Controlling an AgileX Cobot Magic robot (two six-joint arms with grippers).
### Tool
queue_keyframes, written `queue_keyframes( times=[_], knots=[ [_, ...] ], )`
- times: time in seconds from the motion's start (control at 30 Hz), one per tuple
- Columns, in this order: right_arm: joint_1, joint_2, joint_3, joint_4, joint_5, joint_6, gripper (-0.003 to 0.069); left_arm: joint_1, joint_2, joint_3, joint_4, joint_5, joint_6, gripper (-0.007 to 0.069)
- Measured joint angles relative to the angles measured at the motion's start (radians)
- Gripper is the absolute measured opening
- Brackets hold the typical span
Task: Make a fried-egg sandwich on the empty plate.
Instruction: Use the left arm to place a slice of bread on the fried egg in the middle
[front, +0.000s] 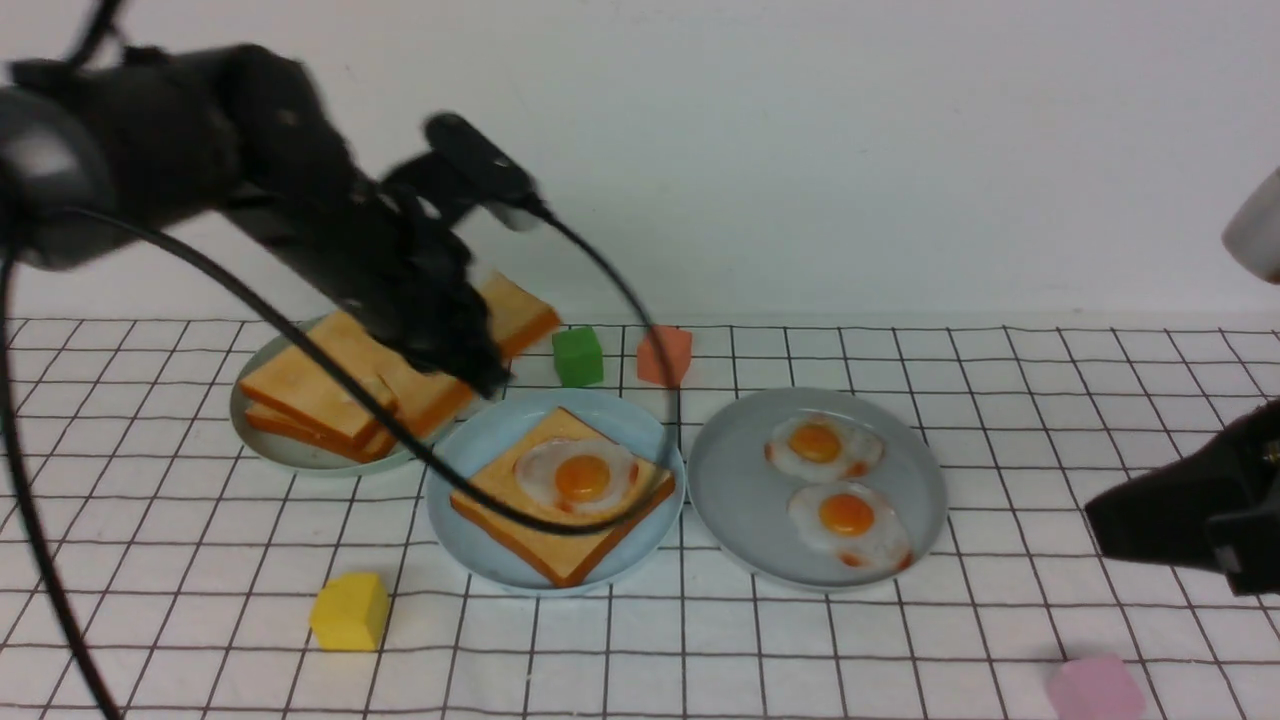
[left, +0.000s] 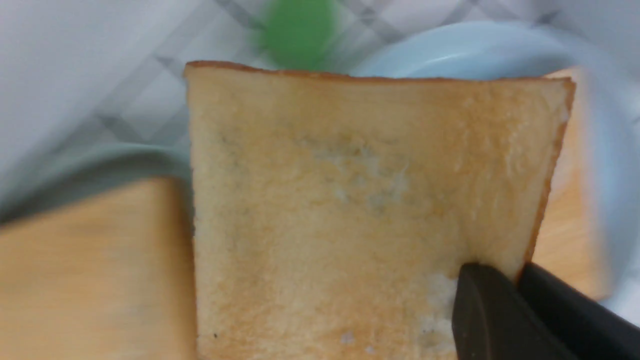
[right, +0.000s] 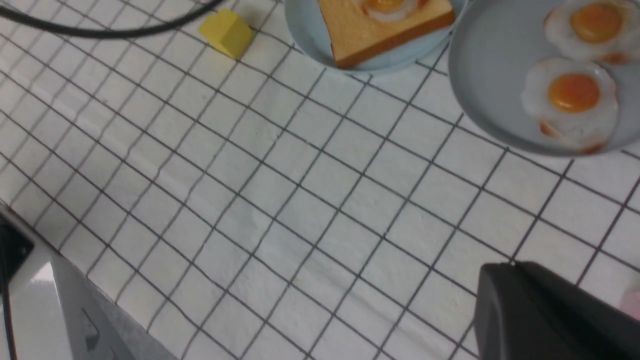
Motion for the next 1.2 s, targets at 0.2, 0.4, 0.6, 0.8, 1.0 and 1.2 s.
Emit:
queue_keyframes(
  times=[0.2, 0.4, 0.6, 0.8, 1.0, 1.2],
  knots=[
    [0.0, -0.028, 0.0, -0.03, 0.016, -0.001, 0.0042, -0.183, 0.036, 0.003, 0.236, 0.014, -0.464, 0.0013],
    [0.0, -0.078, 0.0, -0.036, 0.016, -0.003, 0.0043, -0.277, 0.087, 0.004, 0.397, 0.0, -0.607, 0.0013],
    [0.0, -0.094, 0.0, -0.037, 0.016, -0.003, 0.0046, -0.282, 0.133, 0.004, 0.417, -0.017, -0.617, 0.0013],
    [0.0, -0.094, 0.0, -0.038, 0.016, -0.003, 0.0049, -0.282, 0.154, 0.004, 0.421, -0.071, -0.62, 0.0013],
    [0.0, -0.094, 0.03, -0.037, 0.015, -0.003, 0.0048, -0.282, 0.154, 0.004, 0.422, -0.079, -0.621, 0.0038],
    [0.0, -0.094, 0.061, -0.037, 0.014, -0.003, 0.0053, -0.282, 0.154, 0.004, 0.422, -0.079, -0.678, 0.0142]
  ],
)
